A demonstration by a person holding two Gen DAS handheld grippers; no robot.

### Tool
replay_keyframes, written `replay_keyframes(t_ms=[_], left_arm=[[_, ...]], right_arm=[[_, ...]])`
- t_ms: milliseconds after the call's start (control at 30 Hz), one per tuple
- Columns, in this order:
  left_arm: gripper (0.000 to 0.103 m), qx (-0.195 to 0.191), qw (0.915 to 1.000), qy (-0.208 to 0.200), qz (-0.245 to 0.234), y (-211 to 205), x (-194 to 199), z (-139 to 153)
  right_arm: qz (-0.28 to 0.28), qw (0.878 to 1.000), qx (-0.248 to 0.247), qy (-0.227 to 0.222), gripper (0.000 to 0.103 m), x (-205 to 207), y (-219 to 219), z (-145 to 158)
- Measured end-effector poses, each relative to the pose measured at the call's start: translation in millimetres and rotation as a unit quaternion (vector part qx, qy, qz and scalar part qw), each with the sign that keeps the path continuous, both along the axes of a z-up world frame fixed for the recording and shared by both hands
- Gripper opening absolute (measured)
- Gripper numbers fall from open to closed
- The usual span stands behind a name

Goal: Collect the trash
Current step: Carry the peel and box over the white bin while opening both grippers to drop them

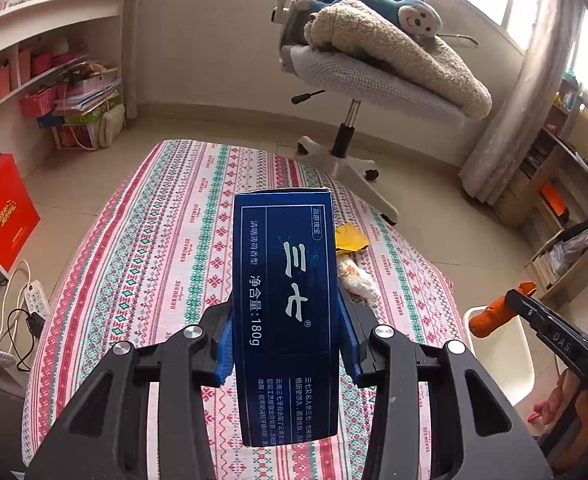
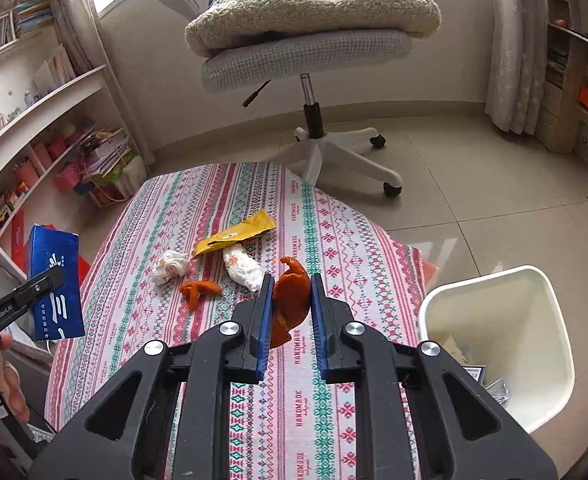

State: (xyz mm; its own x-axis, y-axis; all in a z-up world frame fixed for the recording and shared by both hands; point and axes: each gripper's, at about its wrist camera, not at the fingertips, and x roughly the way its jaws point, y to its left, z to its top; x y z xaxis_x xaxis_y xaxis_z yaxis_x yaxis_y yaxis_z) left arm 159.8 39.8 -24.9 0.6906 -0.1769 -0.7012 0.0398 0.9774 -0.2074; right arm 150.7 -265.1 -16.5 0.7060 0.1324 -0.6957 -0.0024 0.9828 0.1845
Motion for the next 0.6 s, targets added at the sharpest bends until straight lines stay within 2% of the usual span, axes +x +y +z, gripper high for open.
replay_keyframes(t_ms=[267,600], left_arm=[[0.041,0.013,0.9993,-0.001,-0.035,-39.8,2.0,-8.8],[0.041,0.019,0.9968,-0.005,-0.077,-87.9,0.8,-12.3]], right_arm=[[-0.054,0.998,0.007,-0.013,0.017,-15.9,-56.5,9.8],[-0.135,0.991,-0.012,-0.011,0.017,-43.1,-135.0,8.6]])
